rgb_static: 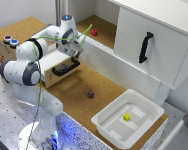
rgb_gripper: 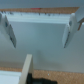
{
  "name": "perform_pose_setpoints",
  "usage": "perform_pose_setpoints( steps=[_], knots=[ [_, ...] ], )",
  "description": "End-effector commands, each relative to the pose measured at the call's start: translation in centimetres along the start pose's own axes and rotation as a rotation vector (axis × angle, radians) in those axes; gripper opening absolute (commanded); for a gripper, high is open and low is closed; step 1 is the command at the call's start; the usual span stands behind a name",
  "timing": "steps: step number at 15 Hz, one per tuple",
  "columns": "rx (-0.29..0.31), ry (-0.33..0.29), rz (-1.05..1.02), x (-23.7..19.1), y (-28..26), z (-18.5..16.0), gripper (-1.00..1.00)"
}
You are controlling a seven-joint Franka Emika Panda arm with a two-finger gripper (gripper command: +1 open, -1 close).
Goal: Go towards the drawer and store the pink object
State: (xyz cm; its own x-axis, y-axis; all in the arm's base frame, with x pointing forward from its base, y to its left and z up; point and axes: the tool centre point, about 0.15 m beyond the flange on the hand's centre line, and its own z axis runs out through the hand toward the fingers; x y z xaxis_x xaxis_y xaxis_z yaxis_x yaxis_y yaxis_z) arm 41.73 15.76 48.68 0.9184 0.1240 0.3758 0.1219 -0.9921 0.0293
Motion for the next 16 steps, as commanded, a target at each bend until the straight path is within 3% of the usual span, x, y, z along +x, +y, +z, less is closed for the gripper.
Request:
perform_pose_setpoints(
  steps=[1,4,10,16],
  knots=[
    [-0.051,-0.006,0.013,8.2,-2.2,1.7,1.0],
    [-0.016,0.066,-0.019,14.1,-2.1,4.6,1.0],
    [0.032,0.145,-0.064,23.5,-1.4,9.1,1.0],
    [0.096,0.093,-0.08,27.0,-1.2,14.0,1.0]
  ],
)
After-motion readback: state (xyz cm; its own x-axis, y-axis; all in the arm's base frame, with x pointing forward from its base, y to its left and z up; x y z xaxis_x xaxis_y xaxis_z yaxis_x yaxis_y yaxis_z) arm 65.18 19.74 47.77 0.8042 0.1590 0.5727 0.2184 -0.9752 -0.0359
